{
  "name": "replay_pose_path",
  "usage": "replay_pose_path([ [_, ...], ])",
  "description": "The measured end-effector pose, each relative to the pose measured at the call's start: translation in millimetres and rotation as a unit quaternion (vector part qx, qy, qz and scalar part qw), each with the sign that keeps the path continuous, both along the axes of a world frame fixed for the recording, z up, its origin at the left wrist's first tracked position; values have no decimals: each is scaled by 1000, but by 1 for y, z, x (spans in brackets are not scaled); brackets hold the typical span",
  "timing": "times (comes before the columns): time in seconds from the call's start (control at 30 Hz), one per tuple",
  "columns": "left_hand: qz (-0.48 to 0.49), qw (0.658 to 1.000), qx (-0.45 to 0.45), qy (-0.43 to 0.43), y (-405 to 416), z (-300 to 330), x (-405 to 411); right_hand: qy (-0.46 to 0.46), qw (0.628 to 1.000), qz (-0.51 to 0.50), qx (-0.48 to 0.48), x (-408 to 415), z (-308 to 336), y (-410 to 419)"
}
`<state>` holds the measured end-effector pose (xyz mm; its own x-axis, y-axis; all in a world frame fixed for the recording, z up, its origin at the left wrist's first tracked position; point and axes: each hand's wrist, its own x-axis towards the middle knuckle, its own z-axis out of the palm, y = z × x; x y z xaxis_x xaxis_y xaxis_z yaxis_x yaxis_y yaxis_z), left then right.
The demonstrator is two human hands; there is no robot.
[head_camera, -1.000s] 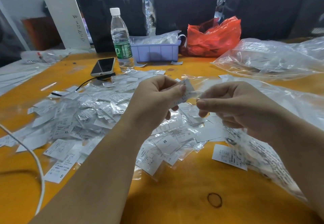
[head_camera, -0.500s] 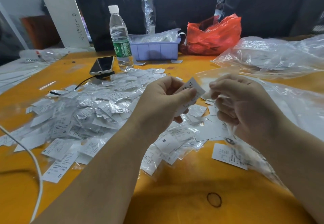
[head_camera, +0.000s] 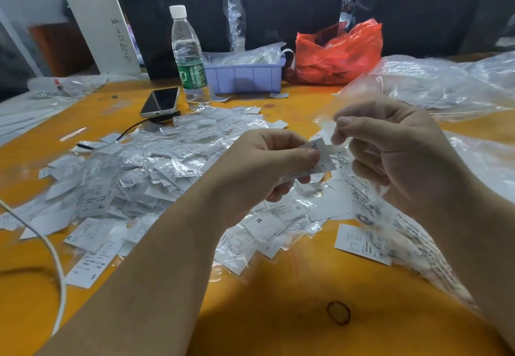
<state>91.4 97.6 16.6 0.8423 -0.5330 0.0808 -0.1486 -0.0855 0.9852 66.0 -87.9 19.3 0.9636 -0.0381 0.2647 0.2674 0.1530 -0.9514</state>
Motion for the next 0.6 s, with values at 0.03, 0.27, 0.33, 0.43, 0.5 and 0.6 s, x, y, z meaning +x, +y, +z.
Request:
replay_pose_path([
  [0.03,-4,1000,1,3,0,0,0,-2,1000,3,-1,0,0,-1],
  [0.27,-2,1000,-6,1,-1,2,-2,-6,999,32,-18,2,-1,-2],
  [0.33,0,1000,-2,-5,0,3,-2,-5,999,38,-25,2,-1,-2],
  [0.43,2,1000,2,-14,1,2,-1,-2,999,38,-30,1,-2,0],
  [0.5,0,1000,3,-18,1,2,0,0,999,35,-26,1,-2,1],
  [0.6,-3,1000,10,-22,2,2,0,-1,999,44,-19,0,0,1],
])
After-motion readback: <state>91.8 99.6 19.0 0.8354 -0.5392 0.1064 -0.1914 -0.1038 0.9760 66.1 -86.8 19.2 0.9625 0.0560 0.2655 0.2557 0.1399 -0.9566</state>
